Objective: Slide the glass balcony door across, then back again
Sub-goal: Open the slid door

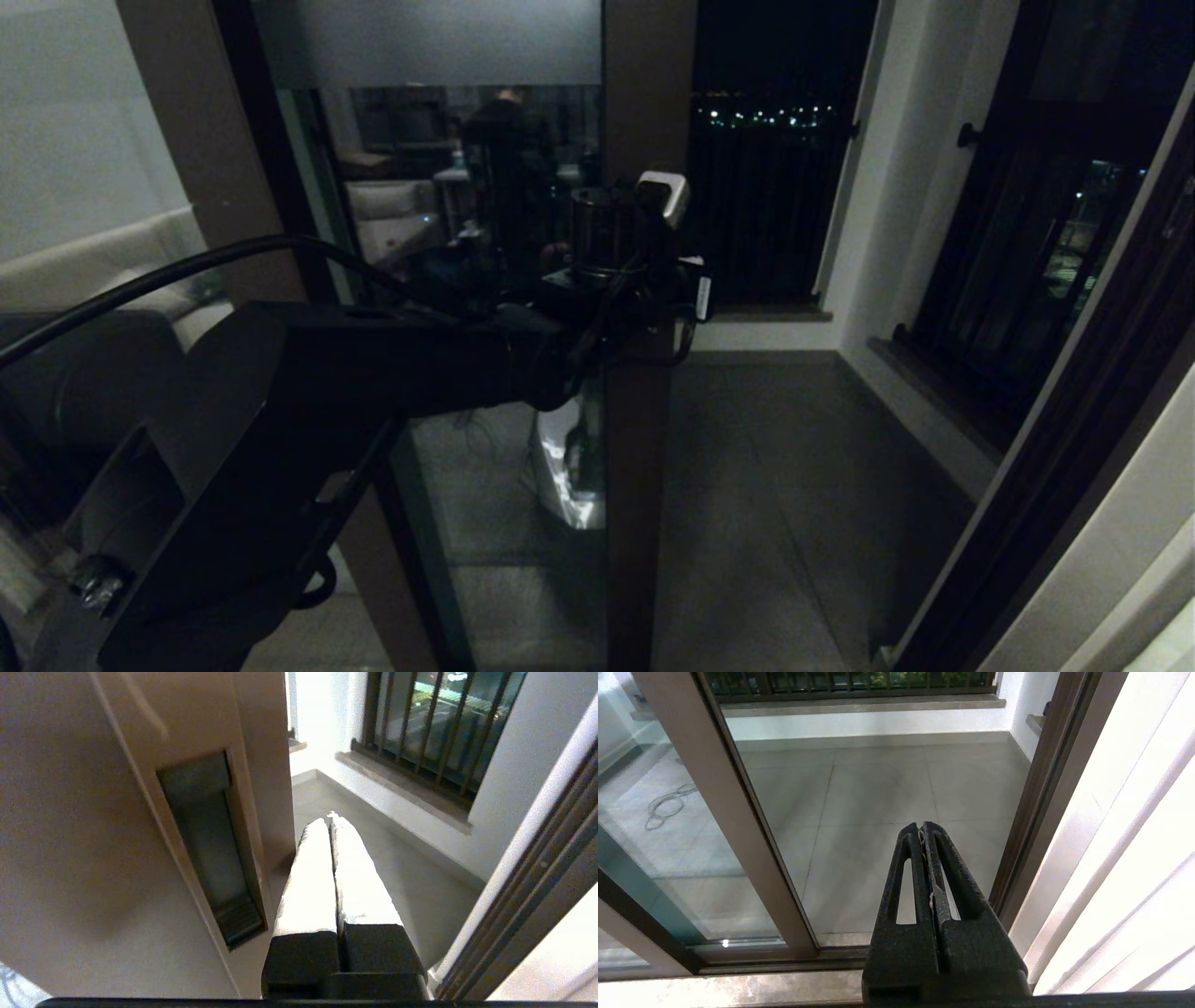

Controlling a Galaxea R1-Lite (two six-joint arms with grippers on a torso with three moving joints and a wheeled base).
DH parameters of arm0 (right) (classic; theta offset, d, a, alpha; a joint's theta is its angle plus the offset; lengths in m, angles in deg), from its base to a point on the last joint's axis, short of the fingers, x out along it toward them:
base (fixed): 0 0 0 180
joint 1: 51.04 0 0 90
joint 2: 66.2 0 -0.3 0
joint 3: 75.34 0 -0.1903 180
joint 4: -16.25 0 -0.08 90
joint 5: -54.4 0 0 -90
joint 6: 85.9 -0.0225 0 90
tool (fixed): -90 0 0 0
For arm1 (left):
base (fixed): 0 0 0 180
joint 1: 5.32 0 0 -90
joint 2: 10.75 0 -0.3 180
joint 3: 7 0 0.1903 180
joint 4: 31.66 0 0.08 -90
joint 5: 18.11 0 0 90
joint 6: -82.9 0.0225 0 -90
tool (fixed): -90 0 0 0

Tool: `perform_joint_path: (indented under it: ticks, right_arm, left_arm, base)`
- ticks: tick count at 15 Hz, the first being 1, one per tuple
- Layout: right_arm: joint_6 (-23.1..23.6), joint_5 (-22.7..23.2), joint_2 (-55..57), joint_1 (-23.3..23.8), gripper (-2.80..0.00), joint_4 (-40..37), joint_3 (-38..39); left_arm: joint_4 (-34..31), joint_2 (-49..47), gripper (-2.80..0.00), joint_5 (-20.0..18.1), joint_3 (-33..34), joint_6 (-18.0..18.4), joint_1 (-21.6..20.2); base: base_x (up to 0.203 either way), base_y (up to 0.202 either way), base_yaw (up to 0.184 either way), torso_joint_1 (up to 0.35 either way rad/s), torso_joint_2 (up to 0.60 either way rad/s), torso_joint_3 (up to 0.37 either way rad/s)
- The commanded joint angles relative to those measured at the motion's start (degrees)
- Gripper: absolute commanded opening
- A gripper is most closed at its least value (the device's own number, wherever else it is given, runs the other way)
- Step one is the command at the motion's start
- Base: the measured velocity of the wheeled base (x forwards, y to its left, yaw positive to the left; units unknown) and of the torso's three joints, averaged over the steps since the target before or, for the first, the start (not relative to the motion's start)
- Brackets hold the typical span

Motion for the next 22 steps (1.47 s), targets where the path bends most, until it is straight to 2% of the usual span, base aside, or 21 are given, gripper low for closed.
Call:
perform_joint_path:
  ticks: [1,7,22]
  right_arm:
    - [0.0,0.0,0.0,0.0,-2.80,-0.1,0.0]
    - [0.0,0.0,0.0,0.0,-2.80,-0.1,0.0]
    - [0.0,0.0,0.0,0.0,-2.80,-0.1,0.0]
  left_arm:
    - [0.1,0.3,-2.80,0.9,0.0,0.0,0.0]
    - [2.3,1.0,-2.80,1.6,0.7,0.4,-0.6]
    - [2.4,3.9,-2.80,1.7,4.3,0.6,-3.0]
  base:
    - [0.000,0.000,0.000,0.000,0.00,0.000]
    - [0.000,0.000,0.000,0.000,0.00,0.000]
    - [0.000,0.000,0.000,0.000,0.00,0.000]
